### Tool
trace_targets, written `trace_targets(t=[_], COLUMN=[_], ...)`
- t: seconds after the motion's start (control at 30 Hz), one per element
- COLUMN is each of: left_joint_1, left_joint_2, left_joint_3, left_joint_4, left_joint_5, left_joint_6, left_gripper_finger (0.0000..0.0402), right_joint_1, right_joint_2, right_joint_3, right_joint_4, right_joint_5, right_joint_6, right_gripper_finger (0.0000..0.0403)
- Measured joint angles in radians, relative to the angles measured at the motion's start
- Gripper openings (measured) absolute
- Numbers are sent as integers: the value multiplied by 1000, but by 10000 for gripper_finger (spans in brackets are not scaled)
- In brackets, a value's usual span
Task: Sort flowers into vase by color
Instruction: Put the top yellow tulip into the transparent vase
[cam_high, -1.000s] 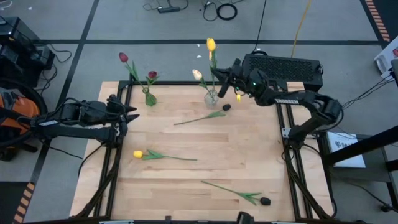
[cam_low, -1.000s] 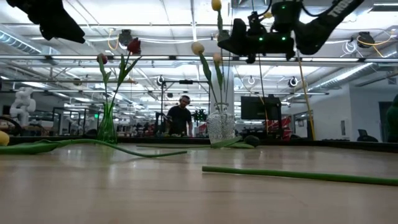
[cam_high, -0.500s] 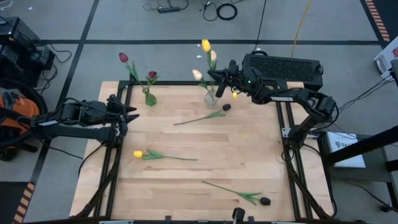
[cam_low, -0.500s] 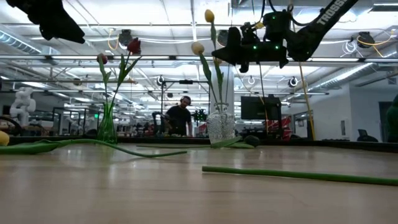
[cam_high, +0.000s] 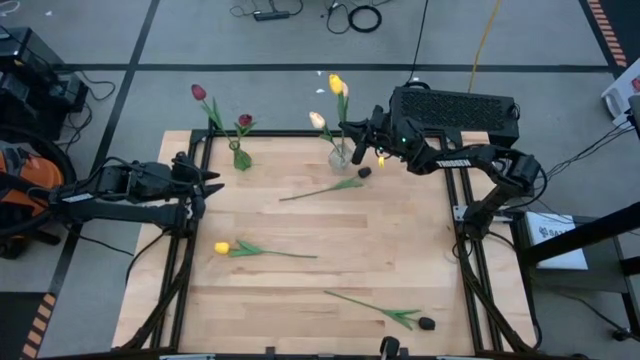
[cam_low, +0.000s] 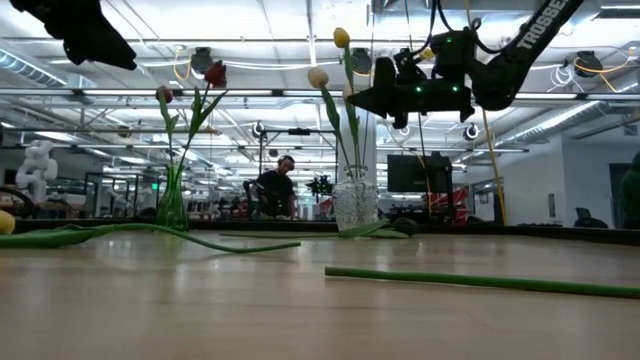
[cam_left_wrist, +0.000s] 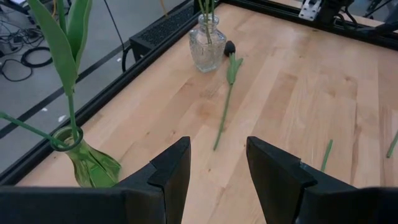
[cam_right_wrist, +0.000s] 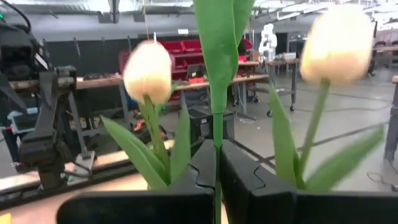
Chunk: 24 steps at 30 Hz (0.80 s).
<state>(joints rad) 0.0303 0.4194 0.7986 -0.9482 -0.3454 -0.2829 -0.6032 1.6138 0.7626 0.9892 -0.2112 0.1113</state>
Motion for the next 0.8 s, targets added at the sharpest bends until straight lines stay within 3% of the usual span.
trace_targets(t=[0.5,0.8], left_joint_1=[0,0], left_joint_2=[0,0], left_joint_3=[0,0], left_joint_4=[0,0], left_joint_5=[0,0], left_joint_6=[-1,-1], left_gripper_finger=[164,164], right_joint_1=[-6,-6], right_joint_2=[59,71], right_joint_3=[-20,-20], right_joint_4=[4,10], right_joint_5=[0,4], right_joint_6=[-7,7], right_gripper_finger=[1,28])
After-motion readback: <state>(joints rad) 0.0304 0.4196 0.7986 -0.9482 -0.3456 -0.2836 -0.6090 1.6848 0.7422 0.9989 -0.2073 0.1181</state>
